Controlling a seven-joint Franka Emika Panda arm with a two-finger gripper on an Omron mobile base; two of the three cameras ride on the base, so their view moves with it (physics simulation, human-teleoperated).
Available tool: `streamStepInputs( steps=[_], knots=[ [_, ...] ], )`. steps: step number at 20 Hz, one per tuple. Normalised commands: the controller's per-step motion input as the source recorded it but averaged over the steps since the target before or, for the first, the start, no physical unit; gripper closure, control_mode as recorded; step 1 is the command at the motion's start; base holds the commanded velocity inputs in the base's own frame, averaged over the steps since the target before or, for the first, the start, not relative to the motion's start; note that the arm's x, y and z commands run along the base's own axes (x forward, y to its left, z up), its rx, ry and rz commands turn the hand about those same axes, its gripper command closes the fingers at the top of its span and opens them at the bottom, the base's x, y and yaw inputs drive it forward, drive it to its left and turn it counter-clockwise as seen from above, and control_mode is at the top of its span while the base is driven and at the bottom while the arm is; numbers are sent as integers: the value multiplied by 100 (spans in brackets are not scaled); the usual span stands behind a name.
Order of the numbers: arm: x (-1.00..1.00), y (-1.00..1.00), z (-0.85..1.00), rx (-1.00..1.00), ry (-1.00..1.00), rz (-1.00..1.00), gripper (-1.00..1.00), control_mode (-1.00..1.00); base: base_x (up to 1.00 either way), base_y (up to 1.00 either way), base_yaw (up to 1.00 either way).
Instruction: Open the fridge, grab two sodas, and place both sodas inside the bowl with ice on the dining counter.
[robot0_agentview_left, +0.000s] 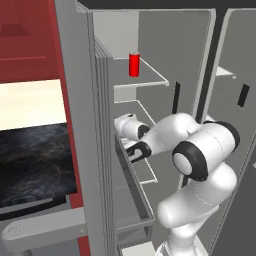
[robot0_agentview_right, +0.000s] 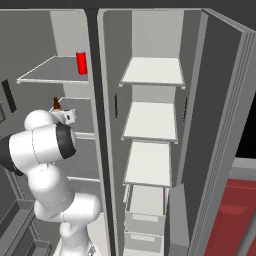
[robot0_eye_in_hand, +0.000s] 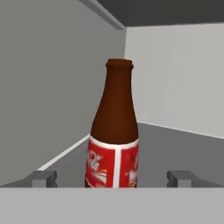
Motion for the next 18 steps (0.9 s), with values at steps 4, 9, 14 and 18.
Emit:
streamStepInputs(
  steps=[4,9,14,18],
  knots=[
    [11,18,0,0,7,0,-100,-100,0,0,0],
    [19,12,0,0,6,0,-100,-100,0,0,0],
    [19,-4,0,0,0,2,100,-100,0,0,0],
    [4,-9,0,0,0,3,100,-100,0,0,0]
  ],
)
